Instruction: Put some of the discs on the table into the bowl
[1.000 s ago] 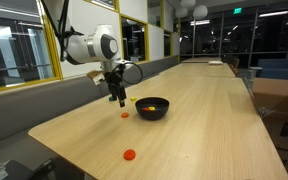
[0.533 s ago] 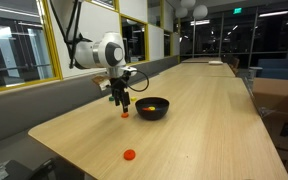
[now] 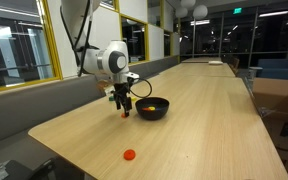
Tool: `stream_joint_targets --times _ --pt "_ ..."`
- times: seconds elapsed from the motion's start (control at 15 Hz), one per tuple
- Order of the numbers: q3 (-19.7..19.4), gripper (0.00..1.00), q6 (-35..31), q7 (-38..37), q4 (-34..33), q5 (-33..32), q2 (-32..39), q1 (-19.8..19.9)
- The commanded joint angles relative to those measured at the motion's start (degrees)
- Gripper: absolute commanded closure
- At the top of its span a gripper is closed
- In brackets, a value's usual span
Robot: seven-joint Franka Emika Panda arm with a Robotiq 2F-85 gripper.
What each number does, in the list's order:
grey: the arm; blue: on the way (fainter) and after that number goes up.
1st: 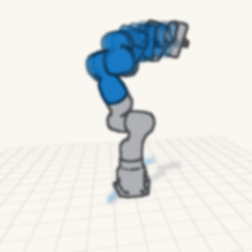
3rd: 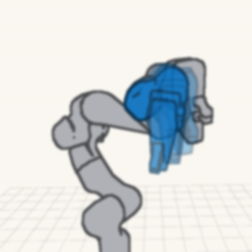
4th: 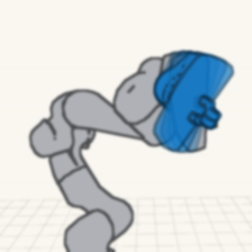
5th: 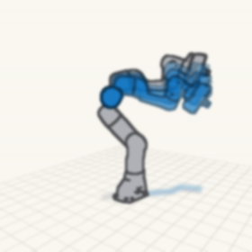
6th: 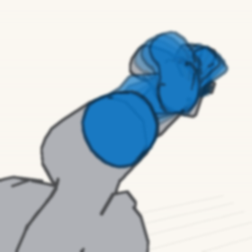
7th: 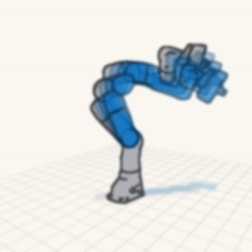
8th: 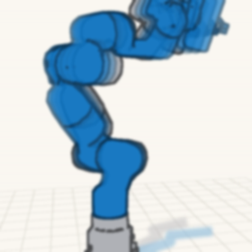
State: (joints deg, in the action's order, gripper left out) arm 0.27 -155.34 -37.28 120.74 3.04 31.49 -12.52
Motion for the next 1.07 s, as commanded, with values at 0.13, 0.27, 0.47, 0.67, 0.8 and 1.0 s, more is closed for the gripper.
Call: stream_joint_targets --times 0.13,0.27,0.47,0.67,0.8,1.0 --pt "0.2 0.00 1.5 2.1 -3.3 2.0 2.4 -0.4" --pt "-0.1 0.00 1.6 1.8 -3.5 1.8 2.6 -0.8" --pt "-0.8 0.26 1.6 1.3 -3.4 1.0 2.6 -1.5" --pt "-1.1 0.51 1.4 1.0 -3.0 1.0 2.2 -1.9" --pt "-1.3 0.65 1.3 0.8 -2.7 0.9 1.7 -2.2" --pt "-2.0 0.76 1.0 0.2 -2.0 0.4 0.5 -2.9"
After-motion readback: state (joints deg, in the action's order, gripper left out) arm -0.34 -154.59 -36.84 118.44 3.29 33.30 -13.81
